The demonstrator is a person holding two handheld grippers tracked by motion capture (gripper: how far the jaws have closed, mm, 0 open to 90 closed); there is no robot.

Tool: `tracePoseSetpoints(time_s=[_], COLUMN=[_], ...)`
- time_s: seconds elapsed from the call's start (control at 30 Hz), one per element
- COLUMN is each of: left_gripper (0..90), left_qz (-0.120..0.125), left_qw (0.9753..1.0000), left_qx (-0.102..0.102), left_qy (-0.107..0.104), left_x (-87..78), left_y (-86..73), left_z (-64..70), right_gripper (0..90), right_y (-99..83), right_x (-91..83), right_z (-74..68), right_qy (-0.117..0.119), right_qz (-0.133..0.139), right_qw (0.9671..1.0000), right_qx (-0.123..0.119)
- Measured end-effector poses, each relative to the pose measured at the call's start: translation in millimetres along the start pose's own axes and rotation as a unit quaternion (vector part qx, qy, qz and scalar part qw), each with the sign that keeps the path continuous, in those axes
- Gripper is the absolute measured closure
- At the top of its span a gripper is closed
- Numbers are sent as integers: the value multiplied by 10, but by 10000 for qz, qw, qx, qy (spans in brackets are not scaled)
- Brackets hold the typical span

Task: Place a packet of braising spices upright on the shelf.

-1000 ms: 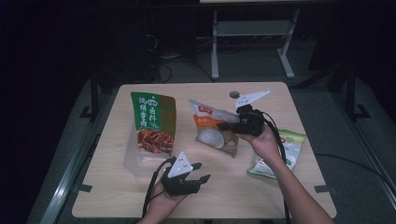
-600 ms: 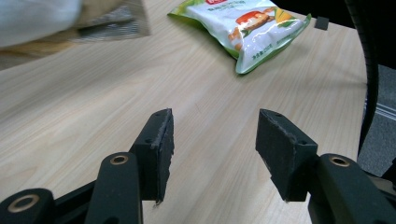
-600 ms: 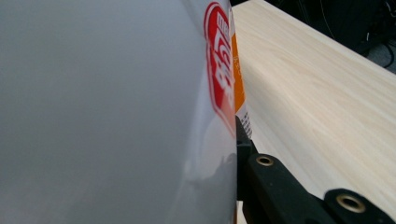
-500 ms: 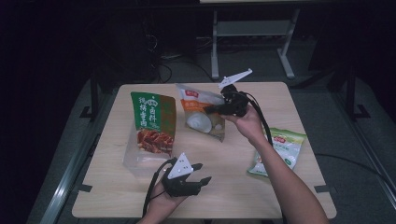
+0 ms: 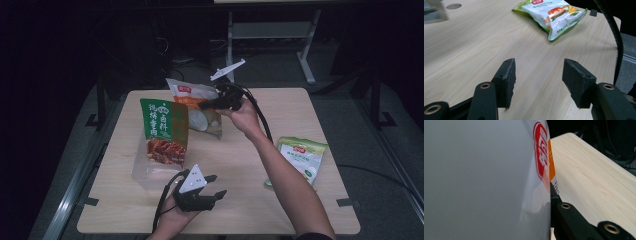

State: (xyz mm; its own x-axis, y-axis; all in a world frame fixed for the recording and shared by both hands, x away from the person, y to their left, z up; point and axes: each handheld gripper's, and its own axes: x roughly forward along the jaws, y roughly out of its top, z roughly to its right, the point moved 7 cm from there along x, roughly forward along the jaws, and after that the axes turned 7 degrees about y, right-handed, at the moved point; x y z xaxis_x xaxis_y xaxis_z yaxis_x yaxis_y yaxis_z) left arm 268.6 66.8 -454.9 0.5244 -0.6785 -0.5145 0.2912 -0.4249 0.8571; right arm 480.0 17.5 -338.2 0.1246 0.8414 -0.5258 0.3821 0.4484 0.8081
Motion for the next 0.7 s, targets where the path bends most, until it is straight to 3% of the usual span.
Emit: tracePoseSetpoints(time_s=[0.37, 0.7], left_gripper=[423, 415], left_qz=[-26, -33], left_qw=[10000, 10000], left_qx=[43, 81], left_qy=[-11, -42], left_x=[-17, -5], left_y=[-2, -12], left_z=[-9, 11], right_gripper=[900, 900], right_y=[314, 432], right_x=[390, 727], right_z=[-8, 40], right_qy=[242, 412], right_qz=[-64, -29], right_qw=[9995, 9990], right_qx=[-171, -147])
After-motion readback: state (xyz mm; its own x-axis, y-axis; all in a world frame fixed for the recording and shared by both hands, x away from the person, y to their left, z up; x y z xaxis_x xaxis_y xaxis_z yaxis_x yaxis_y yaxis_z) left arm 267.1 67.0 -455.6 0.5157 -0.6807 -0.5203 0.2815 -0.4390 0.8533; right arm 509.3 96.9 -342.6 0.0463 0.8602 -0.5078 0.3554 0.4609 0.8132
